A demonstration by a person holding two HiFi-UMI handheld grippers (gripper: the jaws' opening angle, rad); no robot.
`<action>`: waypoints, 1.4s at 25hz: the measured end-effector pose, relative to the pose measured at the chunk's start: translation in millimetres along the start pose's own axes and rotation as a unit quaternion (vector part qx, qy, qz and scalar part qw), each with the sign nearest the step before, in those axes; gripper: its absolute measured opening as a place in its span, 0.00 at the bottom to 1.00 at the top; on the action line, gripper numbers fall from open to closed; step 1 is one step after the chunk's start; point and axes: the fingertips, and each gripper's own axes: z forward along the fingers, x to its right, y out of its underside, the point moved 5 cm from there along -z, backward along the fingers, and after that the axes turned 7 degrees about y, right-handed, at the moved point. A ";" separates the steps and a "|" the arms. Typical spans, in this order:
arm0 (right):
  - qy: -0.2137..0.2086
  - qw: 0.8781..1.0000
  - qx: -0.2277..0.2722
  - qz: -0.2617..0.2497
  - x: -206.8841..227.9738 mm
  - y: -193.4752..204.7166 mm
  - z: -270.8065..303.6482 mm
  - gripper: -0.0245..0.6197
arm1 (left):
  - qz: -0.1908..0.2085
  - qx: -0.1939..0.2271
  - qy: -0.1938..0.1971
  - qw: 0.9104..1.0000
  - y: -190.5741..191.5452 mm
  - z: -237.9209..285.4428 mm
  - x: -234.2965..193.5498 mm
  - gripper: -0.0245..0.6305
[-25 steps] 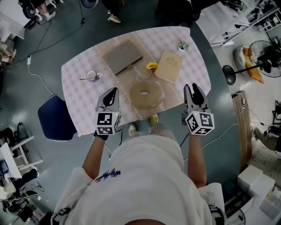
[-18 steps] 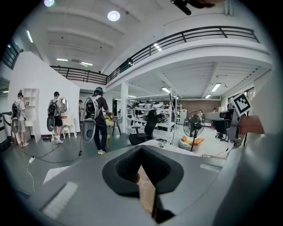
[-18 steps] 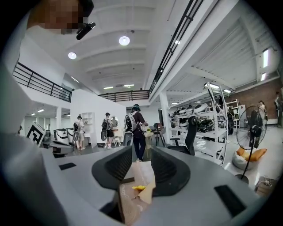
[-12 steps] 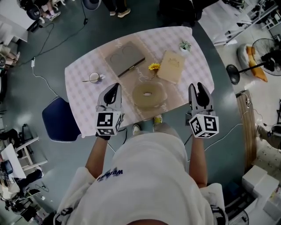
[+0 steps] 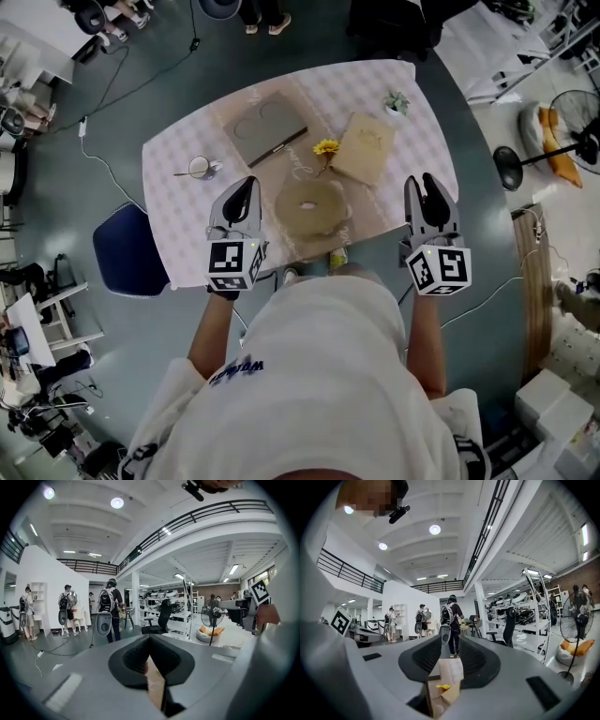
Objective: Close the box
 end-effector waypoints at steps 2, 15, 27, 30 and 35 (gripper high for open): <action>-0.011 1.000 0.005 -0.003 6.6 -3.0 1.5 0.22 | -0.001 0.004 -0.006 1.000 -2.9 3.4 7.6 0.04; -0.069 0.998 0.000 -0.012 24.1 -1.7 10.0 0.18 | -0.002 -0.013 -0.040 0.999 6.7 8.6 32.3 0.04; -0.095 0.995 -0.004 -0.002 24.6 -3.5 8.4 0.09 | 0.014 -0.011 -0.036 0.999 -6.4 16.1 49.0 0.04; -0.099 0.995 -0.003 -0.002 25.2 -4.0 8.5 0.08 | 0.017 -0.010 -0.037 0.999 -8.5 16.5 50.7 0.04; -0.105 0.994 -0.004 0.005 27.5 -5.2 9.4 0.05 | 0.024 -0.009 -0.033 0.999 -16.8 17.6 54.6 0.04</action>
